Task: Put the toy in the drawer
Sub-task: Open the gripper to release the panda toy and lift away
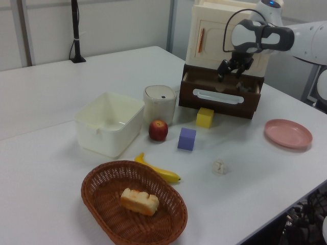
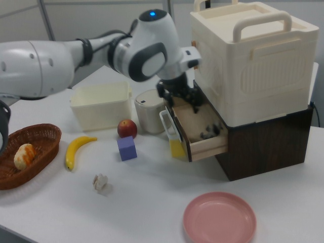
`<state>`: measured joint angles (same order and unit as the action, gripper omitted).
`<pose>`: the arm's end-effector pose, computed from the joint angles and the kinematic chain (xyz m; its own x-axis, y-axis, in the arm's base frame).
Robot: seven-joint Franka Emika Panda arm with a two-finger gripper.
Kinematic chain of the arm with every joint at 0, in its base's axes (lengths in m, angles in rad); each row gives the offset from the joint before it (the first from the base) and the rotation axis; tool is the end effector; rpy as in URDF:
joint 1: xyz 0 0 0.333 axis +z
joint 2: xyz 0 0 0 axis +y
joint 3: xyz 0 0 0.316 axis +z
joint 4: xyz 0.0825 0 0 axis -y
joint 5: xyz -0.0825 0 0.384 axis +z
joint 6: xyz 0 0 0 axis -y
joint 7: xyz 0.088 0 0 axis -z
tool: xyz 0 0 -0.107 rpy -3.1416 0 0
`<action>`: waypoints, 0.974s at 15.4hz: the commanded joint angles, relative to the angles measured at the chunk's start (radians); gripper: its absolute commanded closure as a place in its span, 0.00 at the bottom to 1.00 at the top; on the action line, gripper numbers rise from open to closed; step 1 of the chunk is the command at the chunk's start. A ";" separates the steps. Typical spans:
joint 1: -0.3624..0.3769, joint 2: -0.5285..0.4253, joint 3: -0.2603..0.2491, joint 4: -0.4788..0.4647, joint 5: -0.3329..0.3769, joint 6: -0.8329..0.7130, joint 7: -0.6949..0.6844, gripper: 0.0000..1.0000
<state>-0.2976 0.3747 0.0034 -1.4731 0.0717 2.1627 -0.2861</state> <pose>0.6718 -0.2010 0.4968 0.9483 -0.0339 0.3156 -0.0423 -0.9989 0.0197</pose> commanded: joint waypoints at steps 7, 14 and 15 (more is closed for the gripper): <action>0.113 -0.203 0.067 -0.065 -0.047 -0.206 0.456 0.00; 0.339 -0.335 -0.069 -0.138 -0.150 -0.454 0.375 0.00; 0.377 -0.338 -0.097 -0.139 -0.144 -0.483 0.375 0.00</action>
<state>-0.0461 0.1038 0.0213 -1.5547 -0.0789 1.7440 0.1210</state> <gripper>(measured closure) 0.000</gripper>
